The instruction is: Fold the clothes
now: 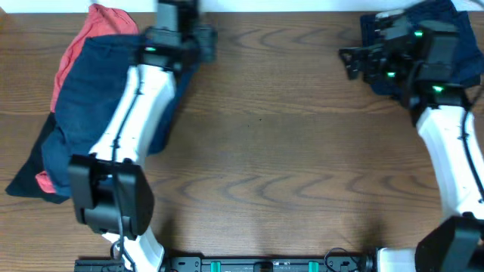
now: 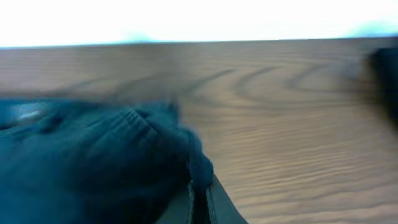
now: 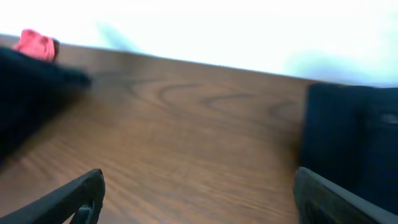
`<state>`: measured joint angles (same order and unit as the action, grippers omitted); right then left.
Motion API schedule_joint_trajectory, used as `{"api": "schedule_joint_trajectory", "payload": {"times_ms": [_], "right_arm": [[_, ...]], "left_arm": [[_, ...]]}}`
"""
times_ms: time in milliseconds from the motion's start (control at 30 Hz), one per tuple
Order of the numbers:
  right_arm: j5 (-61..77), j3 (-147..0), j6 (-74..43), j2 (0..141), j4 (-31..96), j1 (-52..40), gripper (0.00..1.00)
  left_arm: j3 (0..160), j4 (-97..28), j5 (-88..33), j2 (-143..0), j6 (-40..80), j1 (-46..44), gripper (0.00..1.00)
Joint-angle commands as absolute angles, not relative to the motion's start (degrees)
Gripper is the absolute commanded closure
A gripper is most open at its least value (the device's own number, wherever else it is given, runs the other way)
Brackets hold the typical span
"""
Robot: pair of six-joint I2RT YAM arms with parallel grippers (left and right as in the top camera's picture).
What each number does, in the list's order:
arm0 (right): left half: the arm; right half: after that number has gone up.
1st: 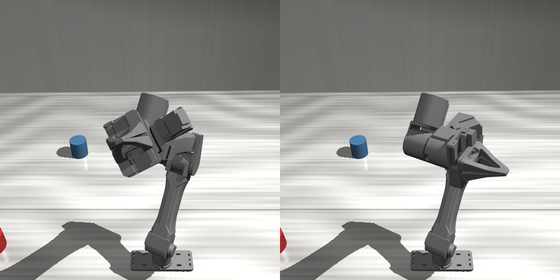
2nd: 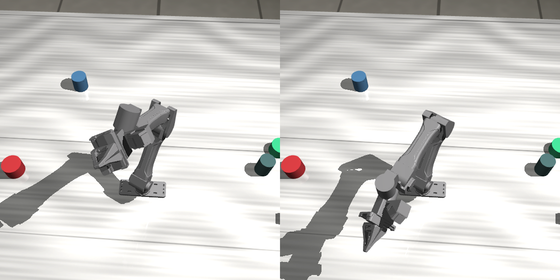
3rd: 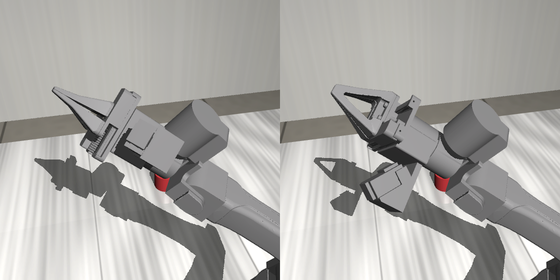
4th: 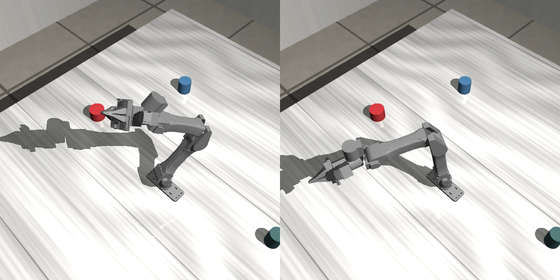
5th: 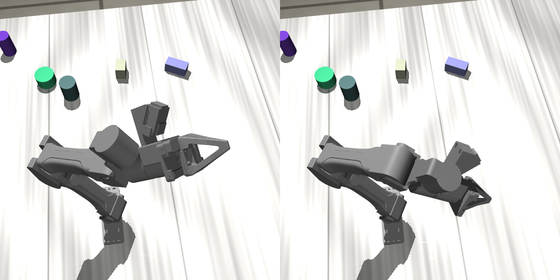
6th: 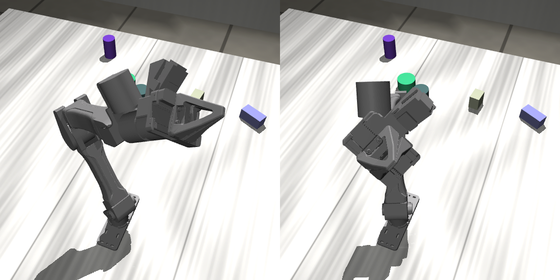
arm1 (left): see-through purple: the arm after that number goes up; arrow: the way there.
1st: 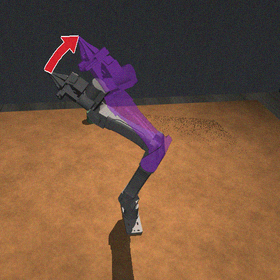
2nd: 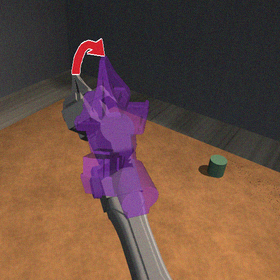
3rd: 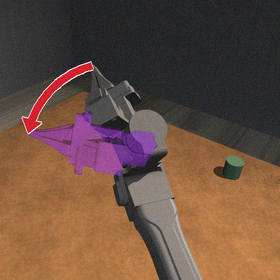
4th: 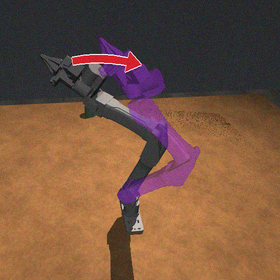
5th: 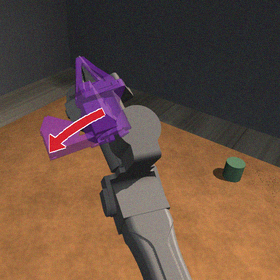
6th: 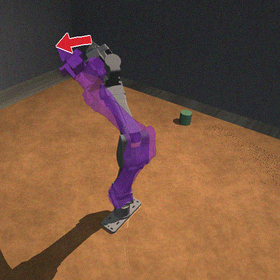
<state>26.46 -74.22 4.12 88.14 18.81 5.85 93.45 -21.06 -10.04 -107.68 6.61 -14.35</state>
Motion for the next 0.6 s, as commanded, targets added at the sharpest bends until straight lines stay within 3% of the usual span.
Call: {"api": "schedule_joint_trajectory", "payload": {"times_ms": [0, 567], "right_arm": [[32.1, -75.4, 3.2, 84.5, 18.9, 9.7, 0.05], [35.0, -75.4, 3.2, 83.5, 22.6, 17.9, 0.05]], "left_arm": [[94.0, -17.3, -11.3, -109.1, 9.5, -19.4, 0.94], [94.0, -8.2, -16.8, -116.9, 18.7, -39.8, 0.94]]}}
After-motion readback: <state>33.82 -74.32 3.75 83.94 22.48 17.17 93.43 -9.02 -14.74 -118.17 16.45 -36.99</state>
